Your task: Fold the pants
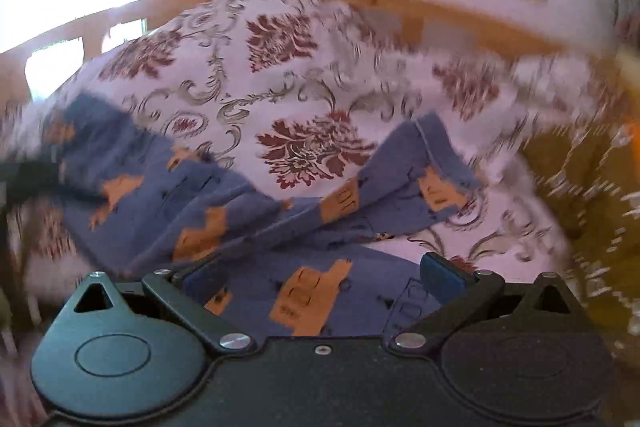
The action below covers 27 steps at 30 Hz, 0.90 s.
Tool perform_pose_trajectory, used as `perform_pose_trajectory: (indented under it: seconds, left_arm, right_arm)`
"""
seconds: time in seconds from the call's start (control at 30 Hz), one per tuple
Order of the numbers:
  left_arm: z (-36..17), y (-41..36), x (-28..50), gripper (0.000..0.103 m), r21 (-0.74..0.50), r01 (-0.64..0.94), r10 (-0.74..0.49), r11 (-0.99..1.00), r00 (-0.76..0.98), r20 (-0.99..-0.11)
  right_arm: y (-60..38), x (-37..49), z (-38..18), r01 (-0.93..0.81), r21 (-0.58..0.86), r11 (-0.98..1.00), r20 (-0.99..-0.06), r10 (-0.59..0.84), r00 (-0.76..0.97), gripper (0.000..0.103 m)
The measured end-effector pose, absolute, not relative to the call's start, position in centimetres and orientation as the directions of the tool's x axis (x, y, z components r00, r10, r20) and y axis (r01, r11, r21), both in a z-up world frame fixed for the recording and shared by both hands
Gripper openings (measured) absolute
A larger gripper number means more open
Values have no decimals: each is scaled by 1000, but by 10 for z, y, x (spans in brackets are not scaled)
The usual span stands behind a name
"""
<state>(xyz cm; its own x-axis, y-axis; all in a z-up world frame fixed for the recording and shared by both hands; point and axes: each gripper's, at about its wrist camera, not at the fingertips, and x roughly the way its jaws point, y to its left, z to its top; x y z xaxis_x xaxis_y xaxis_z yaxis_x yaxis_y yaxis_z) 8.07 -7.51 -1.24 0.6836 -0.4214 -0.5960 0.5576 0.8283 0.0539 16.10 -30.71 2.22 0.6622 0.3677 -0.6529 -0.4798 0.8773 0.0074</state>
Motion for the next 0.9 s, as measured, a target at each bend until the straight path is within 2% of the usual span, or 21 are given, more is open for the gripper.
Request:
perform_pose_trajectory:
  seconds: [0.17,0.23,0.33,0.4,0.43,0.47,0.5,0.53,0.6,0.67,0.7,0.87,0.9]
  left_arm:
    - [-29,-100,88,101,42,541,-408,840,681,-608]
    - [-32,-106,87,93,63,546,-406,835,690,-599]
    - [-38,-115,86,79,103,558,-391,824,690,-610]
    - [-41,-119,86,63,128,561,-376,818,689,-620]
    - [-42,-120,86,59,133,562,-371,816,686,-626]
    - [-43,-120,87,53,132,564,-370,815,682,-631]
    - [-43,-119,88,48,131,562,-366,817,680,-636]
    - [-44,-118,89,46,131,558,-359,820,679,-641]
    - [-44,-116,91,44,131,549,-346,825,676,-651]
    - [-44,-115,92,41,129,543,-337,829,671,-660]
    - [-44,-115,92,38,130,543,-334,829,669,-664]
    - [-43,-118,90,38,175,546,-309,820,677,-668]
    - [-43,-118,91,34,183,545,-303,818,679,-669]
  right_arm:
    - [-302,229,24,-451,111,886,-698,393,599,102]
    - [-293,250,22,-423,112,899,-712,369,597,102]
    - [-281,275,18,-381,107,918,-739,330,587,94]
    - [-276,284,15,-353,101,930,-750,304,587,82]
    - [-274,289,12,-335,101,937,-761,290,580,79]
    - [-274,291,10,-319,102,942,-768,279,577,67]
    - [-274,293,8,-301,107,948,-775,269,572,48]
    - [-275,295,5,-284,115,952,-781,263,567,37]
    - [-282,294,2,-250,158,955,-779,276,563,7]
    - [-288,288,2,-233,199,952,-765,299,571,0]
    - [-292,284,4,-224,213,951,-753,306,582,0]
    - [-325,248,18,-184,315,931,-677,356,645,0]
    - [-330,241,20,-178,322,930,-666,356,656,0]
